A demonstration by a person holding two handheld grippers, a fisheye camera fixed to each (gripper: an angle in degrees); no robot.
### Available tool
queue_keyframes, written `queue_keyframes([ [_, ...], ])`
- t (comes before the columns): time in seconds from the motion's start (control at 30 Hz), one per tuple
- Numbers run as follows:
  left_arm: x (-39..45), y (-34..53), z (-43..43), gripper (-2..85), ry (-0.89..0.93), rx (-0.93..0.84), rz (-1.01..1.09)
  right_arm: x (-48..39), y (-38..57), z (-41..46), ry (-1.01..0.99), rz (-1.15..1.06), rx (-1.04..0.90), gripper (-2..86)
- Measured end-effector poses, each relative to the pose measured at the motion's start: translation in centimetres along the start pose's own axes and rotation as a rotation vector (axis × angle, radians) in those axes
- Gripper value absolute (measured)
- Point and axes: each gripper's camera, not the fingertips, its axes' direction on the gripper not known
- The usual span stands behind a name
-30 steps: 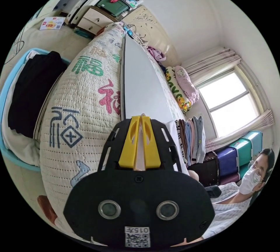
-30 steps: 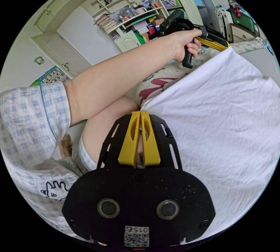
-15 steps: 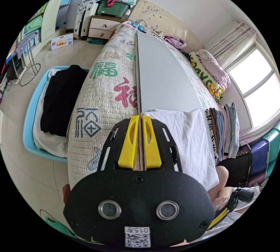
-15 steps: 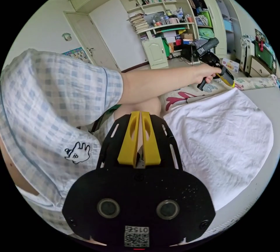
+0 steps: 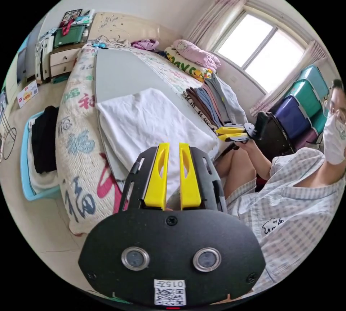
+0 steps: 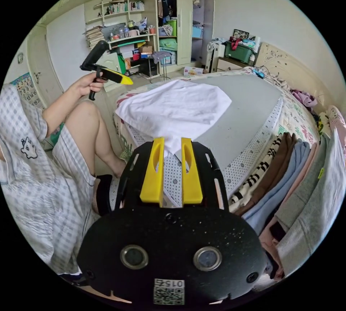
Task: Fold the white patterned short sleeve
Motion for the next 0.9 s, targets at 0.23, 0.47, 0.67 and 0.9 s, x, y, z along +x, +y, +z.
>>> queue_keyframes([
  [0.23, -3.0, 12.5, -1.7, 9.0, -0.002, 0.348, -0.490, 0.7, 1.6, 3.9, -0.021, 0.082, -0.031, 8.1],
  [0.47, -4.7, 14.9, -0.4, 8.0, 0.046, 0.289, -0.578, 1.1, 0.3, 6.2, -0.084, 0.062, -0.078, 3.9],
  [0.67, -5.0, 16.2, -1.8, 0.0, 0.083, 0.311, -0.567, -0.2, 1.5, 5.2, 0.002, 0.196, -0.002, -0.5],
  [0.9, -5.9, 18.0, -3.6, -0.7, 0.097, 0.354, -0.587, -2.1, 2.5, 7.3, 0.055, 0.385, 0.059, 0.7],
])
